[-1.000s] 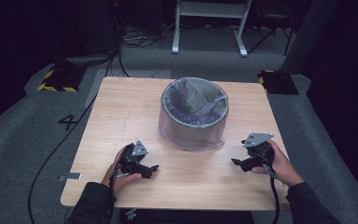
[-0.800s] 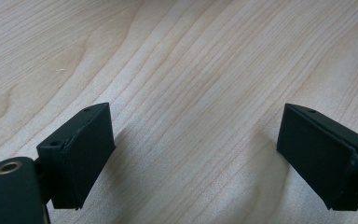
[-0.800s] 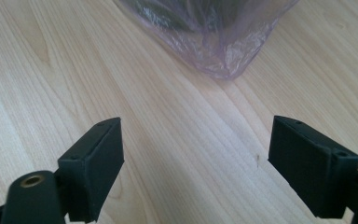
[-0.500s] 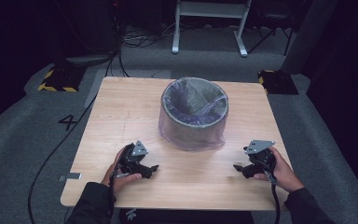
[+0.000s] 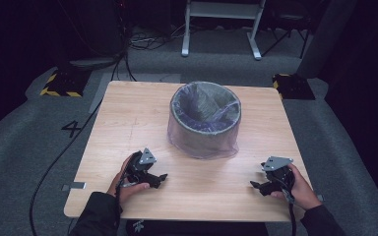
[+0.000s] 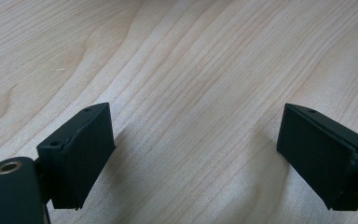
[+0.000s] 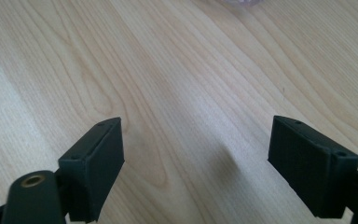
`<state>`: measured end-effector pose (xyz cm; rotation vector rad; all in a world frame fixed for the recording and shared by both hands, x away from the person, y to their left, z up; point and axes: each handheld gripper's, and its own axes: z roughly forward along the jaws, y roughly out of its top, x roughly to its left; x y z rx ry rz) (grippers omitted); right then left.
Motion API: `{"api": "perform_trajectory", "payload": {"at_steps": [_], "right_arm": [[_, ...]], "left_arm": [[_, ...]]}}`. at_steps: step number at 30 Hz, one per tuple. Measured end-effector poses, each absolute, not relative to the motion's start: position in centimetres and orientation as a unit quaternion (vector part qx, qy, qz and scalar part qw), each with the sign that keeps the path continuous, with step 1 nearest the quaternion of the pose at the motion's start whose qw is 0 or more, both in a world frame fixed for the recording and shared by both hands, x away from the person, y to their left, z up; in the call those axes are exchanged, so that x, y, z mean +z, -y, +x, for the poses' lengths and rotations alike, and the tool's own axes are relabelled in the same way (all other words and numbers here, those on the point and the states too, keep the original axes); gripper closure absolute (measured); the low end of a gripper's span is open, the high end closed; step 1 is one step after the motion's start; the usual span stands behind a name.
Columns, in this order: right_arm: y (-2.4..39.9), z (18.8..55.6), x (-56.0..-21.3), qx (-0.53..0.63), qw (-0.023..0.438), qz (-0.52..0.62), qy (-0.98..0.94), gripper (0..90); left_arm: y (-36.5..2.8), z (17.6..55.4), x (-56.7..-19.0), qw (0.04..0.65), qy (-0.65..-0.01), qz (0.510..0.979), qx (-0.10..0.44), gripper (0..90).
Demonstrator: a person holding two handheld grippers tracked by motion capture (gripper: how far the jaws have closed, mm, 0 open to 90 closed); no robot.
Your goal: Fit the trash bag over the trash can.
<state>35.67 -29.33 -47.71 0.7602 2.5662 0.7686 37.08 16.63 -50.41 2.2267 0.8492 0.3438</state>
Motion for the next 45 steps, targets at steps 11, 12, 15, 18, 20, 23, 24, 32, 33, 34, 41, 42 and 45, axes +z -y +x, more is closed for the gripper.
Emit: {"api": "perform_trajectory", "payload": {"at_steps": [11, 12, 15, 18, 20, 23, 24, 32, 33, 34, 41, 42, 45], "right_arm": [[30.3, 34.6, -48.3, 0.276, 0.189, 0.282, -0.899, 17.8], [30.4, 34.5, -48.4, 0.277, 0.189, 0.283, -0.899, 17.7], [30.8, 34.3, -48.5, 0.283, 0.191, 0.285, -0.896, 17.5], [31.3, 34.0, -48.7, 0.293, 0.195, 0.289, -0.89, 17.4], [31.6, 33.8, -48.9, 0.304, 0.194, 0.294, -0.885, 17.4], [32.2, 33.5, -49.1, 0.316, 0.192, 0.303, -0.878, 16.6], [32.4, 33.5, -49.2, 0.319, 0.194, 0.306, -0.876, 16.3], [33.5, 33.0, -49.8, 0.347, 0.191, 0.328, -0.858, 14.9], [33.6, 33.0, -49.9, 0.35, 0.19, 0.331, -0.855, 14.9], [33.8, 32.9, -50.0, 0.353, 0.191, 0.334, -0.853, 14.9], [34.5, 32.6, -50.3, 0.367, 0.19, 0.35, -0.841, 14.7], [34.6, 32.6, -50.3, 0.366, 0.193, 0.352, -0.84, 14.7], [34.9, 32.6, -50.3, 0.365, 0.192, 0.359, -0.837, 14.5]], "left_arm": [[-16.6, 37.1, -50.4, 0.359, -0.329, 0.863, 0.133, 10.5], [-16.6, 37.1, -50.4, 0.359, -0.329, 0.863, 0.133, 10.5], [-16.6, 37.1, -50.4, 0.359, -0.329, 0.863, 0.133, 10.5], [-16.6, 37.1, -50.4, 0.359, -0.329, 0.863, 0.133, 10.5], [-16.6, 37.1, -50.4, 0.359, -0.329, 0.863, 0.133, 10.5], [-16.6, 37.1, -50.4, 0.359, -0.329, 0.863, 0.133, 10.5], [-16.6, 37.1, -50.4, 0.359, -0.329, 0.863, 0.133, 10.5], [-16.6, 37.1, -50.4, 0.359, -0.329, 0.863, 0.133, 10.5], [-16.6, 37.1, -50.4, 0.359, -0.329, 0.863, 0.133, 10.5], [-16.6, 37.1, -50.4, 0.359, -0.329, 0.863, 0.133, 10.5], [-16.6, 37.1, -50.4, 0.359, -0.33, 0.863, 0.133, 10.5], [-16.6, 37.1, -50.4, 0.359, -0.33, 0.863, 0.133, 10.5], [-16.6, 37.1, -50.4, 0.359, -0.329, 0.863, 0.133, 10.5]]}}
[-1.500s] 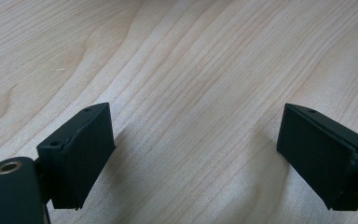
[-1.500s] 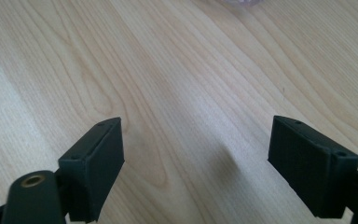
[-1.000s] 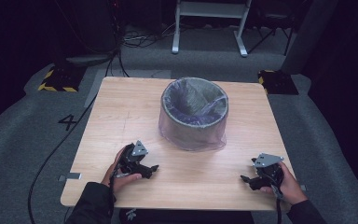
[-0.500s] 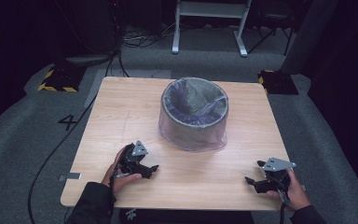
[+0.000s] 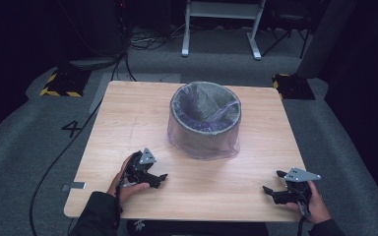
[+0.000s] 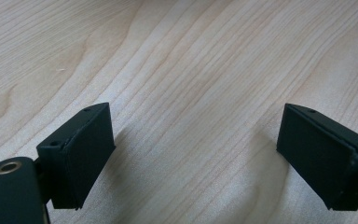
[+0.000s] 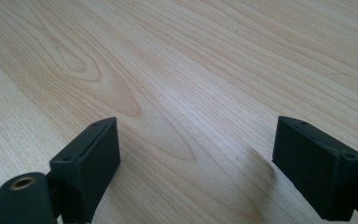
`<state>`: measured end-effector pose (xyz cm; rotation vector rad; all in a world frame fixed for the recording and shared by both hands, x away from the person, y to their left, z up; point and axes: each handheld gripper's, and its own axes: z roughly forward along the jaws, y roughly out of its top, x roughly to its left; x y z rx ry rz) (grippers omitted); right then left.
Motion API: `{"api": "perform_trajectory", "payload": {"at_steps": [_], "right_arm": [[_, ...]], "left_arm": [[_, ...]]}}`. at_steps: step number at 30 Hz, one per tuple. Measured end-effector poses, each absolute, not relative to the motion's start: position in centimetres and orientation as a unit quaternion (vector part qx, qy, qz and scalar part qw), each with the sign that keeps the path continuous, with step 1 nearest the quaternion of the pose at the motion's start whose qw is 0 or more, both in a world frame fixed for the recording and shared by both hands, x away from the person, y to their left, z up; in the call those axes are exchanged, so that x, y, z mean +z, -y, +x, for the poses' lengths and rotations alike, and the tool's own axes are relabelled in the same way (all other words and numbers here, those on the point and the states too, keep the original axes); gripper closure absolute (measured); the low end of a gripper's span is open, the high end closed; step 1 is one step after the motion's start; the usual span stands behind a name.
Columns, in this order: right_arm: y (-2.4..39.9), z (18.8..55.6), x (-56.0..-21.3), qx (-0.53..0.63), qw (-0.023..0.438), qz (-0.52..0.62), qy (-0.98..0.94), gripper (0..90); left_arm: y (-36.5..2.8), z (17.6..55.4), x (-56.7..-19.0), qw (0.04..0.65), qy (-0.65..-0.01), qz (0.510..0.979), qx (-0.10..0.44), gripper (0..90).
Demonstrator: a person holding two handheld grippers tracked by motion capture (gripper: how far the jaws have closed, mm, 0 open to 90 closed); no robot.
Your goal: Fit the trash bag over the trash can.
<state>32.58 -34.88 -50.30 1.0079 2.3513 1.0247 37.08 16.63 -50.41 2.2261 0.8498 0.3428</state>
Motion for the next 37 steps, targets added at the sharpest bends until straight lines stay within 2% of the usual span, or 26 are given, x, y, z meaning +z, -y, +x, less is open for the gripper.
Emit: {"api": "perform_trajectory", "payload": {"at_steps": [6, 37], "right_arm": [[35.69, 32.69, -50.36, 0.365, 0.173, 0.389, -0.828, 14.4], [35.73, 32.68, -50.37, 0.364, 0.174, 0.39, -0.828, 13.8]], "left_arm": [[-16.62, 37.08, -50.41, 0.359, -0.329, 0.863, 0.133, 10.5], [-16.57, 37.22, -50.4, 0.358, -0.325, 0.865, 0.131, 10.0]]}}
